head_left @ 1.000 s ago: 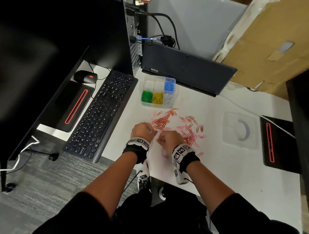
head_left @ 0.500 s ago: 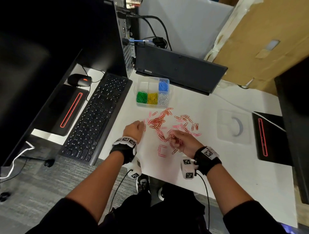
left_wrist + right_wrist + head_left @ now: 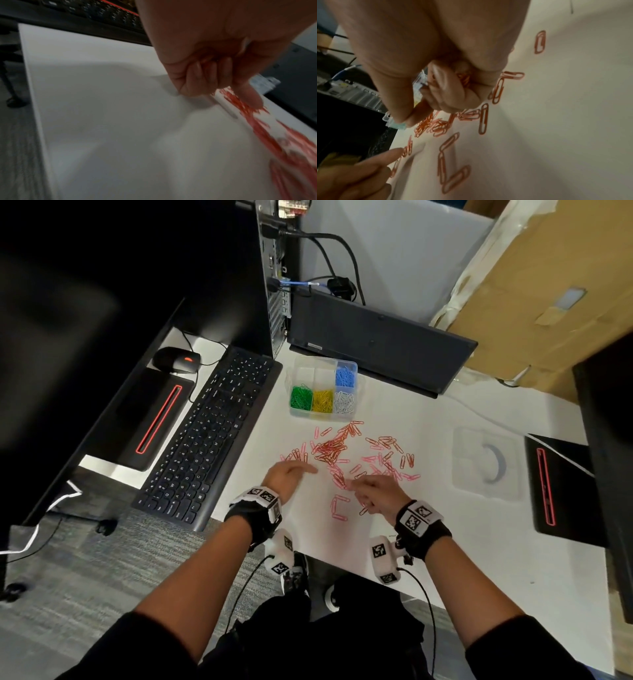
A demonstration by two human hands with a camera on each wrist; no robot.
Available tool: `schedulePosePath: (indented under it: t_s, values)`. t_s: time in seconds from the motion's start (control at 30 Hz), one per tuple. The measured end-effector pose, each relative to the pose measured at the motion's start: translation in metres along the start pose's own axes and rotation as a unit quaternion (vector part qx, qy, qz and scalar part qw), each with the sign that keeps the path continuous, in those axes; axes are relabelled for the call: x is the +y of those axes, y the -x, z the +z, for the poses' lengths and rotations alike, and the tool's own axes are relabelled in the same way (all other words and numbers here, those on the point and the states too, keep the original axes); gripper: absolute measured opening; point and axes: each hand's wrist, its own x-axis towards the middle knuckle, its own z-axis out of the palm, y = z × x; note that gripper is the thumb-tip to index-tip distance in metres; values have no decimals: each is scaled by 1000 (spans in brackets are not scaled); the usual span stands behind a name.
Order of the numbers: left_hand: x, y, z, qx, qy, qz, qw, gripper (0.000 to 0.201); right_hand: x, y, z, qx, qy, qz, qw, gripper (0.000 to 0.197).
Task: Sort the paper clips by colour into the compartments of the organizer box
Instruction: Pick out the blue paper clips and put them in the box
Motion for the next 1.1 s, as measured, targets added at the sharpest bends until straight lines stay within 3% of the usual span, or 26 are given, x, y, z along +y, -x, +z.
schedulePosePath:
  t_s: [0.1, 0.2, 0.27, 0.43, 0.63, 0.73, 0.8, 0.83, 0.97, 1.1]
  values:
    - [-2, 5, 13, -16, -115, 26, 993, 8, 4, 4, -1, 30, 108, -43, 993, 19]
    - [-6, 10, 25, -47, -211, 38, 976, 43, 10, 5, 1, 70, 209, -130, 967, 22]
    - [-7, 12, 31, -50, -256, 53, 964, 54, 14, 5, 5, 87, 246, -153, 953, 24]
    - [-7, 12, 37, -4, -256, 47, 966, 59, 15, 1, 16, 108, 283, -163, 939, 12]
    - [-3, 10, 45, -8, -271, 54, 961, 49, 9, 0, 7, 104, 328, -163, 925, 10]
    - [-5, 7, 48, -15, -274, 67, 959, 37, 9, 0, -4, 114, 226, -110, 961, 12]
    - [-7, 6, 48, -19, -291, 81, 953, 29, 7, 4, -10, 64, 43, -57, 995, 14]
    - [-8, 5, 49, -23, -304, 90, 948, 27, 4, 7, -12, 41, -53, -47, 997, 14]
    - [-11, -2, 50, -55, -356, 103, 927, 31, -14, 18, -17, -11, -272, -38, 961, 14]
    - [-11, -9, 47, -74, -390, 103, 912, 38, -26, 13, -17, -22, -333, -42, 942, 9]
